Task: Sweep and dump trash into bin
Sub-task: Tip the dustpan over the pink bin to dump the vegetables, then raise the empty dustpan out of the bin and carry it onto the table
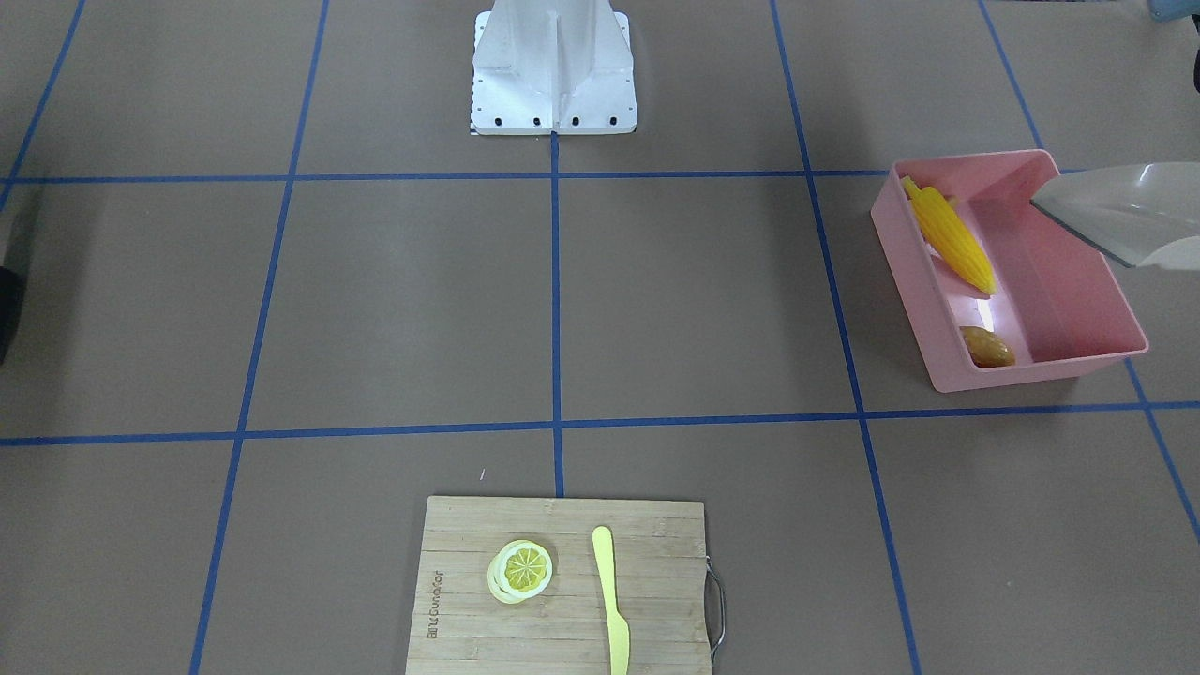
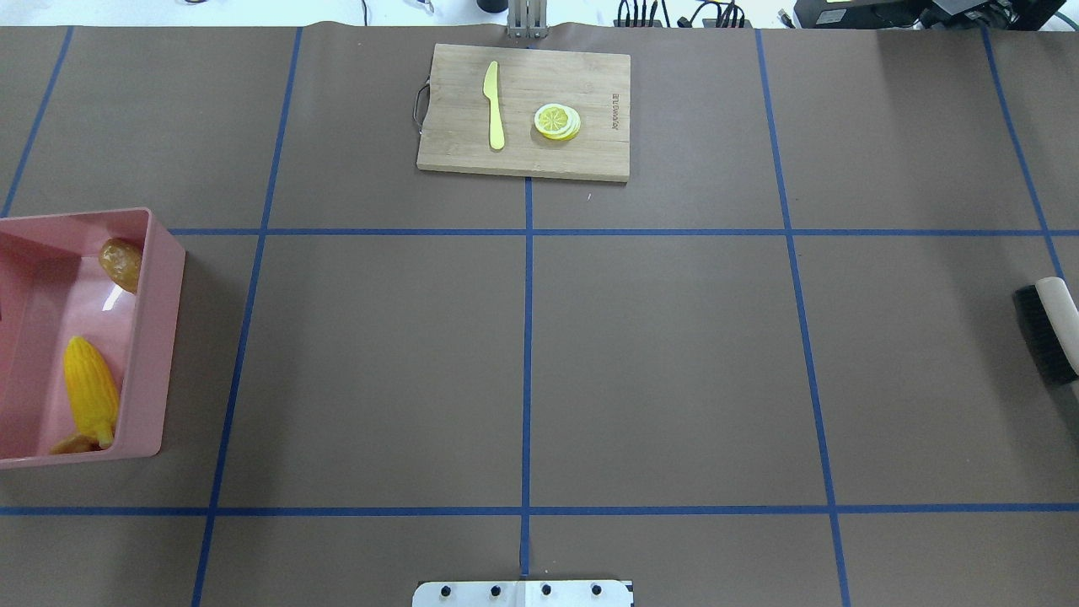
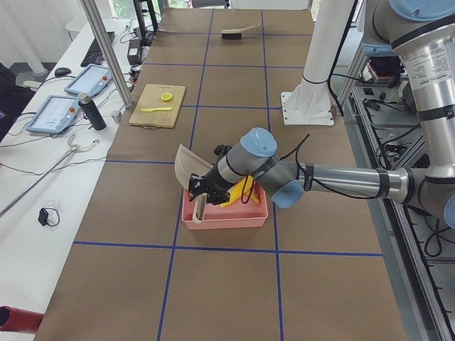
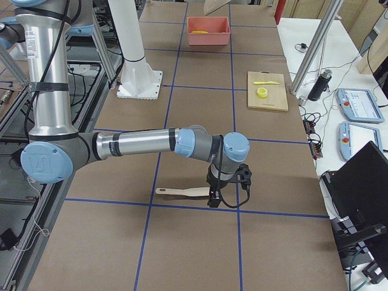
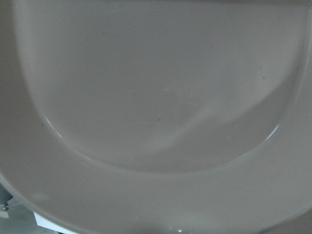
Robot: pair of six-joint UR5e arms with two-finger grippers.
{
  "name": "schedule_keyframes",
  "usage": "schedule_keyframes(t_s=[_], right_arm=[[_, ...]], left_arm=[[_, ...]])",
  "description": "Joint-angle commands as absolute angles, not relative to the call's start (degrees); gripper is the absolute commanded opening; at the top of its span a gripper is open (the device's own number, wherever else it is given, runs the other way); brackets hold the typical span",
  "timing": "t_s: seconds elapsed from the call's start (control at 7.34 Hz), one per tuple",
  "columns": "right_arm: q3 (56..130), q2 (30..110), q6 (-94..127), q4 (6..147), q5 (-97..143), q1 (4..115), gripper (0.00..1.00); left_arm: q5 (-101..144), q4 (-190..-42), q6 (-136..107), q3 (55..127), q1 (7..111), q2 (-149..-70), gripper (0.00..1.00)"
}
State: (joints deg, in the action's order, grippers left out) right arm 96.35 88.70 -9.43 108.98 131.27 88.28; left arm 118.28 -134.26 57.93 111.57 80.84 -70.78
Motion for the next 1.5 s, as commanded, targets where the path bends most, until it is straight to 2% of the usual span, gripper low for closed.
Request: schedule_keyframes(t_s=[0.0, 0.68, 1.09, 1.36], right_arm=[[96.2, 89.2, -9.1, 109.1, 130.2, 88.4, 1.00], [94.8, 89.3, -3.9, 108.2, 127.5, 88.3, 1.00], [94.1, 88.5, -3.8, 108.1, 126.2, 88.3, 1.00], [94.2, 88.7, -3.5, 108.2, 126.3, 88.3, 1.00]], left_arm=[[124.1, -134.2, 44.2, 112.3, 79.4, -71.4, 0.00], [125.8, -132.3, 24.8, 112.5, 64.2, -83.4, 0.00], [125.9, -123.3, 24.2, 112.1, 62.0, -92.1, 0.00], [123.2, -114.5, 25.4, 110.6, 56.1, -100.1, 0.00]])
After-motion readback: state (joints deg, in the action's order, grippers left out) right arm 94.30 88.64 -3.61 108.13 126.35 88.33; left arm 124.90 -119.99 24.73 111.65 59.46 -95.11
